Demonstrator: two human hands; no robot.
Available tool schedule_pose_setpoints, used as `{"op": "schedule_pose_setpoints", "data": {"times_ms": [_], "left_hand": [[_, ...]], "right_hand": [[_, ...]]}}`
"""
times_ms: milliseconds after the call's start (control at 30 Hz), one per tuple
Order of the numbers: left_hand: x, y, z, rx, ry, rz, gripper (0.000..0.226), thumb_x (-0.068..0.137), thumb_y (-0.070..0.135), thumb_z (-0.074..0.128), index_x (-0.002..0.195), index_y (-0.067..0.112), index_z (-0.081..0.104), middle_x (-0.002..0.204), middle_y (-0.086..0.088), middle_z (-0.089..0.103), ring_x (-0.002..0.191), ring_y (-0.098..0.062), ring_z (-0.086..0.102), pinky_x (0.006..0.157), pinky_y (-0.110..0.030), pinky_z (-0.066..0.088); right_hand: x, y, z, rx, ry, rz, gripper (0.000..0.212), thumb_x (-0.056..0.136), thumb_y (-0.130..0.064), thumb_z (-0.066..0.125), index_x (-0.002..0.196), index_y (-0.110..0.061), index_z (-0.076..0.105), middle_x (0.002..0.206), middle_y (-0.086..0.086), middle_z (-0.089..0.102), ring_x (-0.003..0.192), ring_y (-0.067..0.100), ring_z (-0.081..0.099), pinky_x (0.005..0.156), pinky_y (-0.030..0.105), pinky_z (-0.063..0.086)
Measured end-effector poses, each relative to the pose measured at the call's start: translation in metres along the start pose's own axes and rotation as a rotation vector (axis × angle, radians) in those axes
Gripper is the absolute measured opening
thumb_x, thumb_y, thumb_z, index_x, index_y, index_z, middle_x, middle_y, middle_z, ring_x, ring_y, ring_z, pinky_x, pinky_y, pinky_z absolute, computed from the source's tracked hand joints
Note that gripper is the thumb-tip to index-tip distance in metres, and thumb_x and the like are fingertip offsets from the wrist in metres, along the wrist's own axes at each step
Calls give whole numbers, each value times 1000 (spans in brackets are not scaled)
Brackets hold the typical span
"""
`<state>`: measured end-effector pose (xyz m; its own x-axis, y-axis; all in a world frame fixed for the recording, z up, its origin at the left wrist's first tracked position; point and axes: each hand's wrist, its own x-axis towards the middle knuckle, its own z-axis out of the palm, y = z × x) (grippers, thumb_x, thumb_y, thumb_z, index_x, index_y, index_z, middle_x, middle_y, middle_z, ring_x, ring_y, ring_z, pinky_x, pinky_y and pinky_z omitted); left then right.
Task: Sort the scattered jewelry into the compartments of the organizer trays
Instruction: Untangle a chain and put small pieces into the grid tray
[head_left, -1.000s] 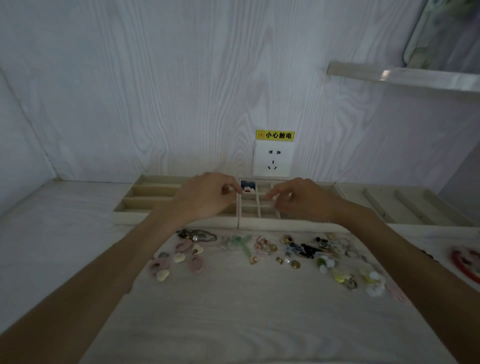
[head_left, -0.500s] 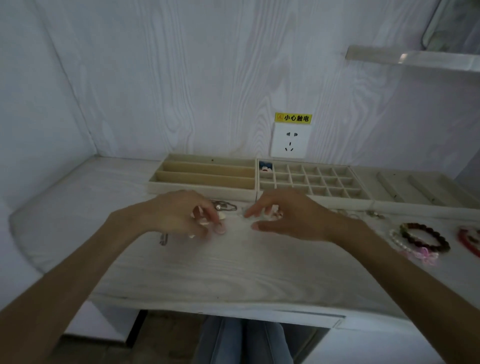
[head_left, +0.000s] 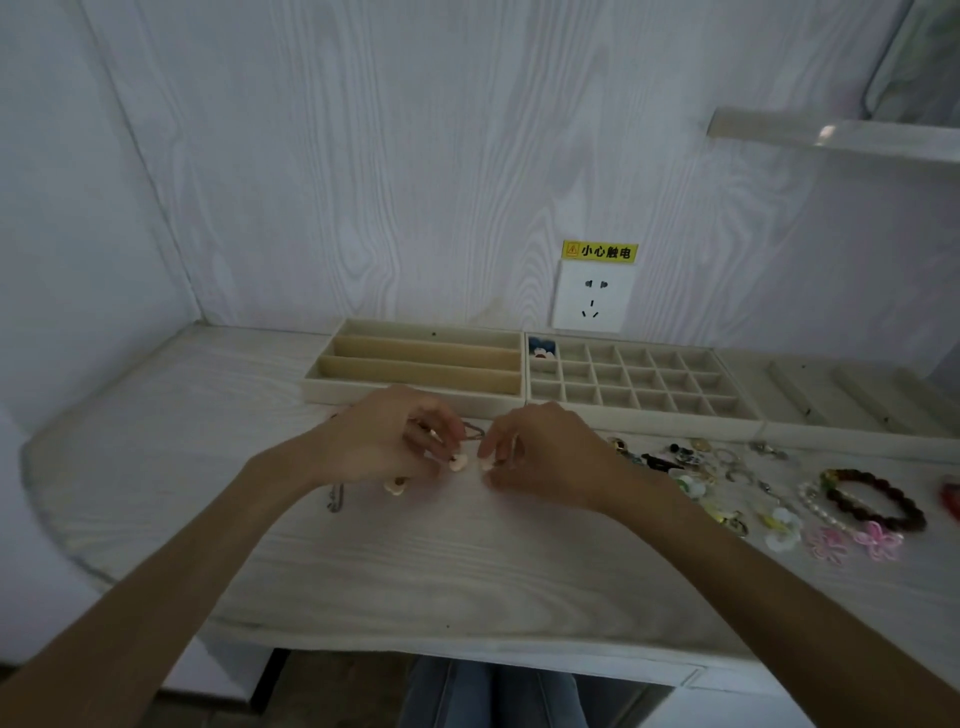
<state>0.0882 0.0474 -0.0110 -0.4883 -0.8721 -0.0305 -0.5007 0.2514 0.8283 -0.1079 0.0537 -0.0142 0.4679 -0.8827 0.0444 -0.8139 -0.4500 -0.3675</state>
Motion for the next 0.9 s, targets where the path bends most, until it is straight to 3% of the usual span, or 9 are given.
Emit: {"op": "schedule_pose_setpoints", "data": {"times_ms": [133, 233, 400, 500, 567, 700, 767, 900], "left_hand": [[4, 4, 5, 177, 19, 54, 28, 73, 8, 79, 94, 23, 68, 91, 11, 68, 81, 2, 63, 62, -4, 43], [9, 6, 9, 190, 52, 60, 27, 74, 14, 79, 98, 23, 69, 92, 11, 67, 76, 6, 60, 67, -5, 44], [26, 26, 13, 159, -79, 39, 32, 86, 26, 66, 117, 27, 60, 109, 10, 65, 97, 1, 61, 81, -11, 46], [40, 35, 18, 20, -144, 34, 24, 91, 27, 60, 114, 31, 62, 111, 11, 67, 104, 0, 62, 89, -19, 49], [53, 34, 21, -80, -87, 56, 18, 87, 30, 65, 105, 28, 67, 107, 5, 70, 101, -6, 65, 91, -28, 51], [79, 34, 24, -95, 131, 80, 16, 87, 34, 62, 96, 24, 70, 85, 13, 70, 79, 5, 64, 68, -8, 46], [96, 32, 21, -21, 201, 88, 14, 85, 34, 64, 92, 24, 71, 87, 13, 69, 85, -1, 64, 76, -13, 47], [132, 31, 10, 212, 274, 98, 12, 86, 39, 64, 84, 28, 70, 85, 12, 67, 88, -8, 64, 79, -24, 46]], "right_hand": [[-9, 8, -8, -88, 42, 30, 17, 84, -21, 63, 99, -24, 71, 94, -7, 66, 88, 11, 60, 77, 25, 48], [-15, 9, -8, -166, 68, 11, 19, 90, -26, 56, 103, -25, 70, 102, -5, 66, 95, 15, 60, 79, 28, 48], [-18, 15, -31, 235, 249, -3, 13, 87, -24, 64, 97, -24, 72, 94, -6, 64, 82, 7, 60, 69, 18, 47], [-17, 18, -42, 521, 350, 55, 11, 85, -21, 66, 94, -26, 72, 83, -8, 71, 69, 0, 64, 64, 10, 49], [-16, 21, -45, 707, 406, 93, 12, 85, -16, 66, 92, -24, 71, 78, -7, 71, 63, -2, 64, 60, 10, 48], [-5, 37, -52, 921, 454, 248, 16, 86, -15, 66, 100, -17, 72, 84, -1, 74, 72, 4, 69, 60, 13, 51], [6, 50, -55, 944, 437, 326, 18, 85, -18, 66, 102, -18, 72, 86, -2, 74, 73, 4, 68, 64, 16, 53], [28, 72, -60, 930, 448, 420, 17, 85, -20, 67, 100, -17, 72, 84, -5, 73, 63, -1, 63, 52, 10, 45]]}}
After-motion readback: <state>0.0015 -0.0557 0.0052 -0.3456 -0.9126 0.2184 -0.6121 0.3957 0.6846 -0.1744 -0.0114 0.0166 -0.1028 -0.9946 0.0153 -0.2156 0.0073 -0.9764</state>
